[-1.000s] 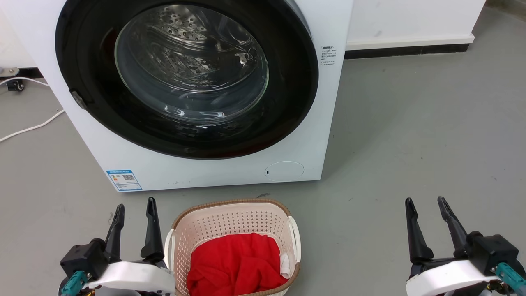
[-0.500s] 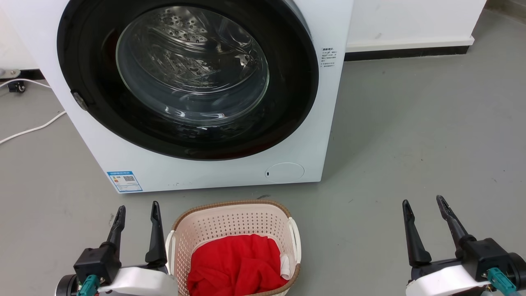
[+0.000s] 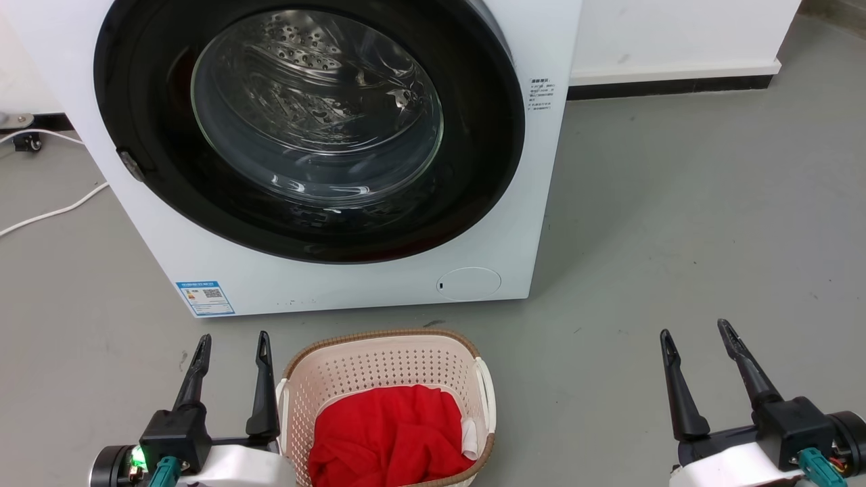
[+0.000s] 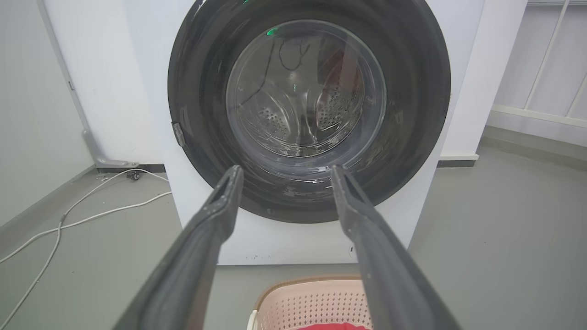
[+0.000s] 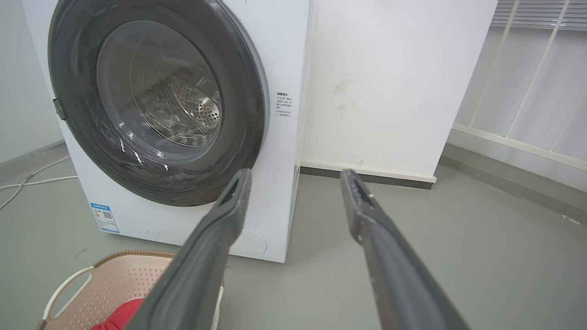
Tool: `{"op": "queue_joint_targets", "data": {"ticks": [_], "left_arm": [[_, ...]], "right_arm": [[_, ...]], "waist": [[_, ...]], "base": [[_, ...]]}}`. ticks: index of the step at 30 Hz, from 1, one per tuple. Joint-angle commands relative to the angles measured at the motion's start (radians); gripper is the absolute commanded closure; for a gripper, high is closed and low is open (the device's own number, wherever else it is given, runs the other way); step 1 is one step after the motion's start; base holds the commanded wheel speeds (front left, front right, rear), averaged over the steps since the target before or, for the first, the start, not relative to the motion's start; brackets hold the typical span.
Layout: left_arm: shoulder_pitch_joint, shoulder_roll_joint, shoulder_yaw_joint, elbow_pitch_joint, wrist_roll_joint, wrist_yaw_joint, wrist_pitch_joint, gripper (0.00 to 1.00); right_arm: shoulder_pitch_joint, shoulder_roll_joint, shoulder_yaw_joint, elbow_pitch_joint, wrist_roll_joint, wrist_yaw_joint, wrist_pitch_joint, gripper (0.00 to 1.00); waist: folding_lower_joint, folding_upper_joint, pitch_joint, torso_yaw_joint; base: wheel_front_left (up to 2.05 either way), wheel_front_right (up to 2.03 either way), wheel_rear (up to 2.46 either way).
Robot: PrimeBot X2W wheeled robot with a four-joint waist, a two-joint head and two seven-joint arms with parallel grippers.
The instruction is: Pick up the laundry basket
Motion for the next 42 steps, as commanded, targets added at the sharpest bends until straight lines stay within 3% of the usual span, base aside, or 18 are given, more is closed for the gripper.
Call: {"op": "queue_joint_targets", "data": {"ticks": [1, 16, 42], "left_arm": [[0.010, 0.003, 0.000, -0.007, 0.013, 0.005, -0.008, 0.00], [0.011, 0.003, 0.004, 0.002, 0.009, 0.013, -0.007, 0.00], [-0.020, 0.003, 0.025, 0.023, 0.016, 0.010, -0.007, 0.00]], "right_arm": [[0.013, -0.003, -0.001, -0.010, -0.013, 0.000, -0.007, 0.00], [0.014, -0.003, -0.015, 0.003, 0.060, 0.000, -0.005, 0.00], [-0.027, -0.003, 0.016, 0.015, 0.061, 0.000, -0.005, 0.00]], "waist": [[0.0000, 0.0000, 0.001, 0.000], [0.0000, 0.0000, 0.004, -0.002], [0.0000, 0.0000, 0.028, -0.002]], "base": [[0.00, 0.00, 0.00], [0.00, 0.00, 0.00], [0.00, 0.00, 0.00]]}}
